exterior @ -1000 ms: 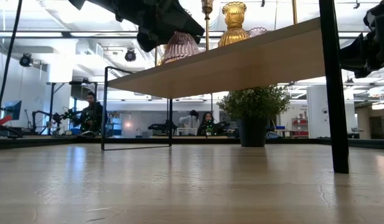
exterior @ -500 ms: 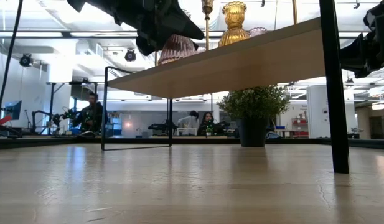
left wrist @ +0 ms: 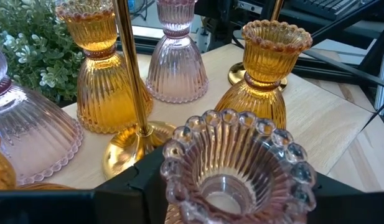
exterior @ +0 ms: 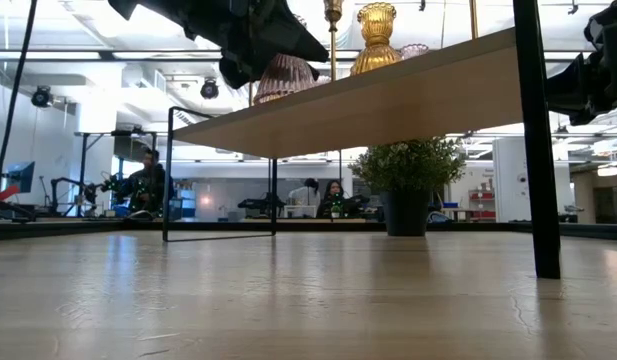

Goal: Pick & Place candle stick holders
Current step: Put the light pink glass candle holder on the shelf

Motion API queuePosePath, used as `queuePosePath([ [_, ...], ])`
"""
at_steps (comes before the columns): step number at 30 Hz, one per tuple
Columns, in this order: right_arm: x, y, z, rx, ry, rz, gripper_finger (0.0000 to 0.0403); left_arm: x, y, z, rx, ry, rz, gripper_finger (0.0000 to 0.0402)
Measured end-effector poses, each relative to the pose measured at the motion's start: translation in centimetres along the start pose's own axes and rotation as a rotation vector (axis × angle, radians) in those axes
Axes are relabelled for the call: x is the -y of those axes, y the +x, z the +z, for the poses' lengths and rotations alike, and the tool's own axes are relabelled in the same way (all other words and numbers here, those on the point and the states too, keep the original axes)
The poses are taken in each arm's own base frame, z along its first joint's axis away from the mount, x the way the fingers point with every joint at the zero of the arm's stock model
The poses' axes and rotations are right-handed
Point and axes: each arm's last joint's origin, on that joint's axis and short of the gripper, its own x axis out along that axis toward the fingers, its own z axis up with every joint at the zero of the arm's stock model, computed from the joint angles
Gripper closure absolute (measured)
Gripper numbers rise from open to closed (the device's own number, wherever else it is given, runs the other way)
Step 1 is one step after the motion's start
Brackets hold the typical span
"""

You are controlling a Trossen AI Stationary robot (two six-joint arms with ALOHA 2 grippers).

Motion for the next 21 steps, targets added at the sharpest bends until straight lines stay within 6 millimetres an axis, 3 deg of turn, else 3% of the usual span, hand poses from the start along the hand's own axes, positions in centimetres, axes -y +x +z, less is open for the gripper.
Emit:
queuePosePath([
  [11,0.0,0.0,0.0,0.0,0.0,0.0,0.0394,0.0,0.0,0.02,0.001,-0.004,0.0,0.0151],
  [21,0.0,0.0,0.0,0.0,0.0,0.0,0.0394,0.11,-0.03,0.34,-0.002,-0.014,-0.012,0.0152],
])
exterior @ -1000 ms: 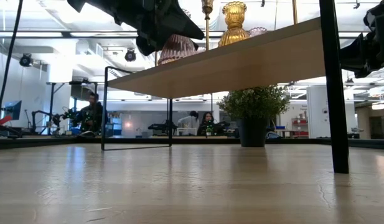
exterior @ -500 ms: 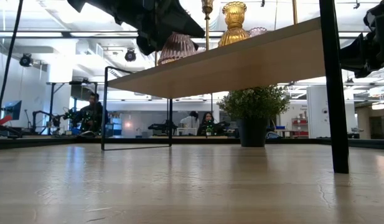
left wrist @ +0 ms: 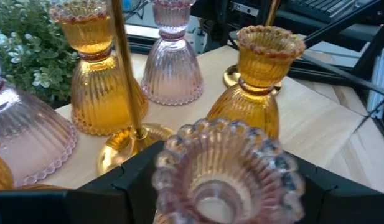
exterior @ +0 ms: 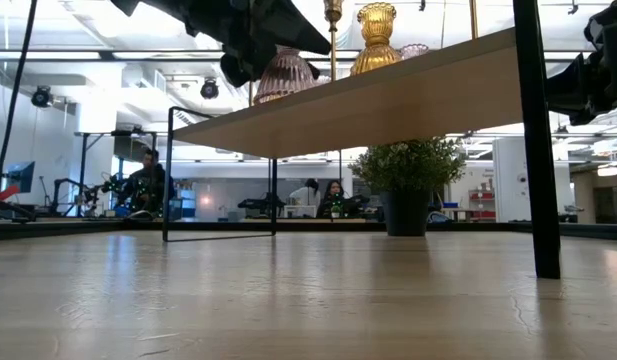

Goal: Pick & Place candle stick holders
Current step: Put the light pink glass candle holder on the shelf

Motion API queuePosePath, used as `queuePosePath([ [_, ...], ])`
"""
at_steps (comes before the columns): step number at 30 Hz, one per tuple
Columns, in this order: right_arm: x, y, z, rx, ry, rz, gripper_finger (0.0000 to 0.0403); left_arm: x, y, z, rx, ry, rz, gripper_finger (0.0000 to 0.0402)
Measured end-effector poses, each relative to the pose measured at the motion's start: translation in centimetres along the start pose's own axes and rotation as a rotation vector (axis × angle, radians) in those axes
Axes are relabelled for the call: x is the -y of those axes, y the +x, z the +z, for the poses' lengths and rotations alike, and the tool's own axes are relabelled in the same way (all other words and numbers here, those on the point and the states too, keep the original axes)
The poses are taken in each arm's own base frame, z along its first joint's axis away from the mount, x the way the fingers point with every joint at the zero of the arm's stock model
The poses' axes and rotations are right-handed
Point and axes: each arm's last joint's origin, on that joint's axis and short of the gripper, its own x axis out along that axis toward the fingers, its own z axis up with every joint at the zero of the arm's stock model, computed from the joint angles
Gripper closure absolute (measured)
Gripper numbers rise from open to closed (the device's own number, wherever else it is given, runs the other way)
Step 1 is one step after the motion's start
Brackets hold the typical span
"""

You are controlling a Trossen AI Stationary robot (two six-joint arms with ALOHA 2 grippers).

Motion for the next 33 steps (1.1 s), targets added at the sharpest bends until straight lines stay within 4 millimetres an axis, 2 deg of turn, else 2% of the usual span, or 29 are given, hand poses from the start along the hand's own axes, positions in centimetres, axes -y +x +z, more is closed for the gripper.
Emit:
queuePosePath([
  [33,0.0,0.0,0.0,0.0,0.0,0.0,0.0394,0.29,-0.53,1.0,-0.089,0.019,0.008,0.0152],
])
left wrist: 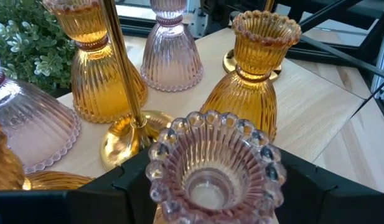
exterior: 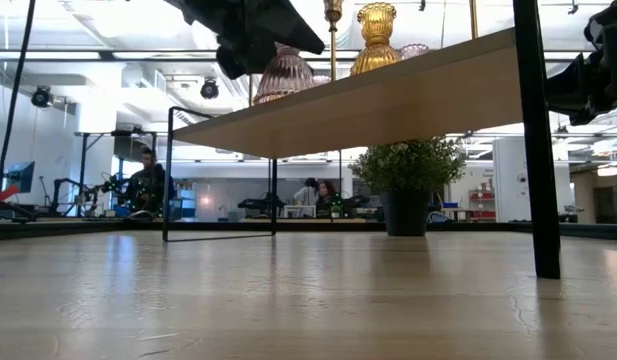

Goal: Pick & Place candle stick holders
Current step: Put the light pink glass candle holder on the shelf

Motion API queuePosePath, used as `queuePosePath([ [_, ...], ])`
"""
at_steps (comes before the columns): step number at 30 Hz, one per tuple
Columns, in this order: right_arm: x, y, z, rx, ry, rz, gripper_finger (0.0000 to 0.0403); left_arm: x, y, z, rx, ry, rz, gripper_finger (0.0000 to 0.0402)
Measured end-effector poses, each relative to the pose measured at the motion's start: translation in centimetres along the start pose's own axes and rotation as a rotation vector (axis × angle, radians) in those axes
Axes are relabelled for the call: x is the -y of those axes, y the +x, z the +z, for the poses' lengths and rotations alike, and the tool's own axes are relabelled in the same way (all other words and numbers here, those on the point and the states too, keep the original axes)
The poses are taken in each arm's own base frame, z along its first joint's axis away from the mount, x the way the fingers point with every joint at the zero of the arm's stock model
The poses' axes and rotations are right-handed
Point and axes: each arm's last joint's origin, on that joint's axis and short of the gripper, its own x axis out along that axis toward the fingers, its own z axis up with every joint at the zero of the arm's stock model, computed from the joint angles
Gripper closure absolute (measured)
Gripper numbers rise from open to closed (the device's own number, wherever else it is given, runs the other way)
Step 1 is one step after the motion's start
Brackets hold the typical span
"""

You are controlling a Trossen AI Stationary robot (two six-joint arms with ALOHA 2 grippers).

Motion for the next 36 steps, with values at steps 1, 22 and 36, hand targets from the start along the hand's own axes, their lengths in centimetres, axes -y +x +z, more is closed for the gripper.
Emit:
queuePosePath([
  [1,0.0,0.0,0.0,0.0,0.001,0.0,0.0394,0.0,-0.1,0.1,0.001,0.0,-0.001,0.0152],
  [22,0.0,0.0,0.0,0.0,0.0,0.0,0.0394,-0.1,-2.3,0.0,-0.066,0.011,0.004,0.0152],
  [36,0.0,0.0,0.0,0.0,0.0,0.0,0.0394,-0.6,-4.7,0.4,-0.094,0.003,0.009,0.0152],
])
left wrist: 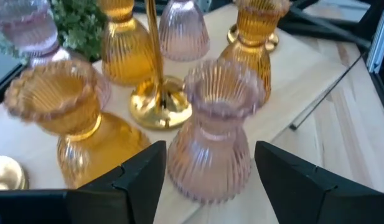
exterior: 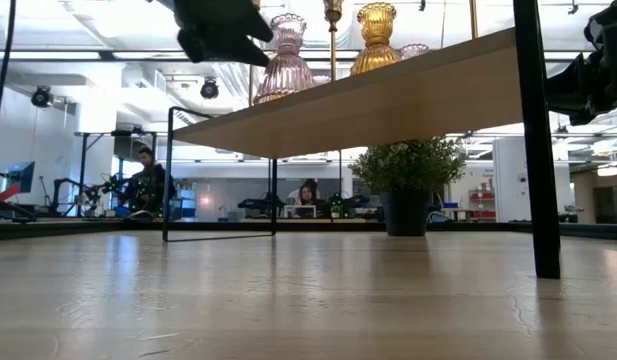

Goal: Pick & Place candle stick holders
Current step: Put the light pink glass candle holder on the shelf

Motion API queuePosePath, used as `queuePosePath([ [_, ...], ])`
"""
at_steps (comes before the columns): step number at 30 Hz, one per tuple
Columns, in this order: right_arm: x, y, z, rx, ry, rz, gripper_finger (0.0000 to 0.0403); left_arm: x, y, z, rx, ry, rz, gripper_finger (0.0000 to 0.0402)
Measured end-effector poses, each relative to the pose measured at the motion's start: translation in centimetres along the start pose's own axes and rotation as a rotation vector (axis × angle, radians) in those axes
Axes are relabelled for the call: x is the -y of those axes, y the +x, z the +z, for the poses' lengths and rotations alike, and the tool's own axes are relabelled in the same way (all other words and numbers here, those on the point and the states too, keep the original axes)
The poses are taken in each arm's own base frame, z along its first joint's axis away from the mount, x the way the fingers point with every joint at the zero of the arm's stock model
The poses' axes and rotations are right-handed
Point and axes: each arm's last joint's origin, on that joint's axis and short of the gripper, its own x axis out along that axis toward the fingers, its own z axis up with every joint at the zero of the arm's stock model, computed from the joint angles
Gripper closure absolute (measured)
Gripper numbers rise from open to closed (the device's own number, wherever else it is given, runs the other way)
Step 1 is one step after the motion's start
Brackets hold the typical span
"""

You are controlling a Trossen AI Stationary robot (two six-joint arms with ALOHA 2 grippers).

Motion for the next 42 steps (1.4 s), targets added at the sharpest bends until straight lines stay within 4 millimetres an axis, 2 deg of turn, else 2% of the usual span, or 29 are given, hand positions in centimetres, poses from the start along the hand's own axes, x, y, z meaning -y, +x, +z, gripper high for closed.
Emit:
queuePosePath([
  [14,0.0,0.0,0.0,0.0,0.0,0.0,0.0394,-0.4,-2.6,-1.4,-0.164,0.03,-0.019,0.016],
  [19,0.0,0.0,0.0,0.0,0.001,0.0,0.0394,-0.1,-2.1,-2.1,-0.215,0.163,-0.04,0.0215],
  [28,0.0,0.0,0.0,0.0,0.001,0.0,0.0394,0.3,-1.1,-2.7,-0.263,0.371,-0.111,0.0387],
  [32,0.0,0.0,0.0,0.0,0.0,0.0,0.0394,0.2,-0.9,-2.3,-0.227,0.413,-0.126,0.0397],
  [42,0.0,0.0,0.0,0.0,0.002,0.0,0.0394,-0.6,-0.3,-1.2,-0.155,0.359,-0.176,0.0399],
])
